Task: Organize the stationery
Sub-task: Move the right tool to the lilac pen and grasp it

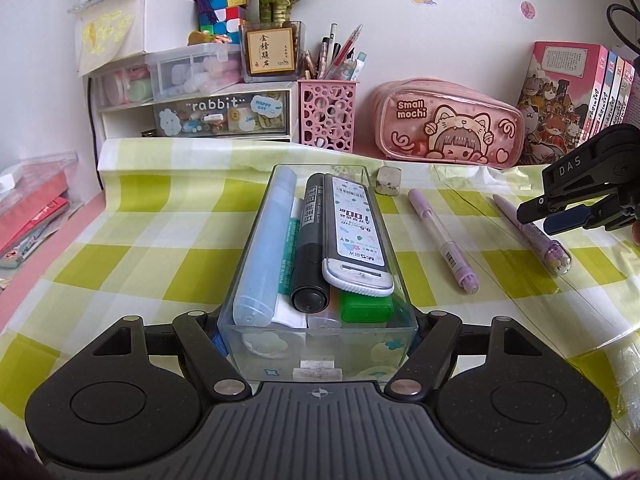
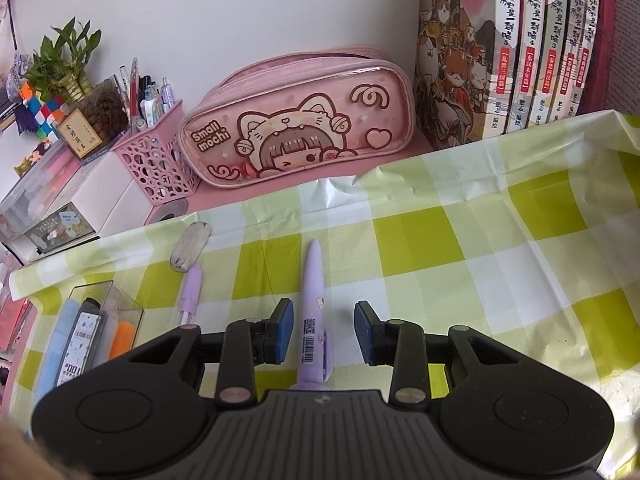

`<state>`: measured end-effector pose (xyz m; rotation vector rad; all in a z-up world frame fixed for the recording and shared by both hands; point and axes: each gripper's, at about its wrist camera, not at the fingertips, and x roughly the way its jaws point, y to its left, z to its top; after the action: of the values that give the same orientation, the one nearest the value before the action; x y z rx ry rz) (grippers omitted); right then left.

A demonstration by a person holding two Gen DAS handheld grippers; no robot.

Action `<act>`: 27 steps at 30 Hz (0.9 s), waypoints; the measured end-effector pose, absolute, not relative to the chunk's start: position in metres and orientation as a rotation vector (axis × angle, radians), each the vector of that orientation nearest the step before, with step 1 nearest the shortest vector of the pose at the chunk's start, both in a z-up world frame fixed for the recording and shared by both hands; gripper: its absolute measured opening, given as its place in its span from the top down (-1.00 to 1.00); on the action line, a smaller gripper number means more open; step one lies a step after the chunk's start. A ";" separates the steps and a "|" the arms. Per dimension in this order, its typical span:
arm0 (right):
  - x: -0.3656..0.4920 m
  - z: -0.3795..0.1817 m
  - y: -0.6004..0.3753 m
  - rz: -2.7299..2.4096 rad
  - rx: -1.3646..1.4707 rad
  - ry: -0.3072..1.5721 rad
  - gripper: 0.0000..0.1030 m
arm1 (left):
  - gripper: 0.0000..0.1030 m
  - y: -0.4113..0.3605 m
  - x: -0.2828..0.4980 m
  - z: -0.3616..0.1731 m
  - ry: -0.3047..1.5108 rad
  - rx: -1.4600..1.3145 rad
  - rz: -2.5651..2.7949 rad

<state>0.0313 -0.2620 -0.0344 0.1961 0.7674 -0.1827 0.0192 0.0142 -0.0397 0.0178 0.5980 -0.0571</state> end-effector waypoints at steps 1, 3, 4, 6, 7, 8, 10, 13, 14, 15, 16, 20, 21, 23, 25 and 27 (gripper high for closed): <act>0.033 -0.037 -0.259 -0.181 0.181 0.782 0.68 | -0.42 0.014 0.019 -0.040 0.598 0.018 -0.057; 0.035 -0.040 -0.255 -0.196 0.141 0.785 0.80 | -0.42 0.014 0.019 -0.040 0.598 0.018 -0.057; 0.035 -0.040 -0.253 -0.201 0.131 0.783 0.80 | -0.42 0.014 0.019 -0.040 0.598 0.018 -0.057; 0.034 -0.040 -0.251 -0.199 0.135 0.781 0.80 | -0.42 0.014 0.020 -0.040 0.598 0.018 -0.058; 0.034 -0.040 -0.252 -0.190 0.150 0.779 0.81 | -0.42 0.013 0.020 -0.040 0.598 0.018 -0.058; 0.034 -0.040 -0.252 -0.186 0.166 0.777 0.81 | -0.42 0.013 0.020 -0.040 0.598 0.018 -0.057; 0.033 -0.040 -0.252 -0.181 0.196 0.773 0.81 | -0.42 0.013 0.020 -0.040 0.598 0.018 -0.056; 0.032 -0.040 -0.251 -0.165 0.239 0.777 0.81 | -0.41 0.013 0.020 -0.040 0.597 0.016 -0.056; 0.032 -0.040 -0.249 -0.156 0.253 0.779 0.81 | -0.42 0.013 0.020 -0.040 0.597 0.017 -0.056; 0.032 -0.040 -0.248 -0.152 0.261 0.780 0.81 | -0.42 0.012 0.020 -0.040 0.596 0.017 -0.056; 0.032 -0.040 -0.246 -0.146 0.268 0.781 0.81 | -0.42 0.012 0.020 -0.040 0.596 0.016 -0.056; 0.033 -0.041 -0.236 -0.103 0.298 0.791 0.81 | -0.42 0.012 0.020 -0.040 0.596 0.017 -0.056; 0.033 -0.042 -0.234 -0.103 0.295 0.792 0.81 | -0.42 0.012 0.020 -0.040 0.596 0.017 -0.057; 0.033 -0.042 -0.231 -0.098 0.302 0.795 0.81 | -0.42 0.012 0.020 -0.040 0.596 0.017 -0.056; 0.032 -0.041 -0.229 -0.083 0.319 0.798 0.81 | -0.42 0.012 0.020 -0.040 0.596 0.018 -0.057; 0.031 -0.037 -0.226 -0.068 0.335 0.794 0.81 | -0.42 0.012 0.020 -0.040 0.596 0.018 -0.058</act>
<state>0.0310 -0.2262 -0.0373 0.3354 0.7938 -0.0677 0.0198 0.0125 -0.0401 0.0180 0.5957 -0.0583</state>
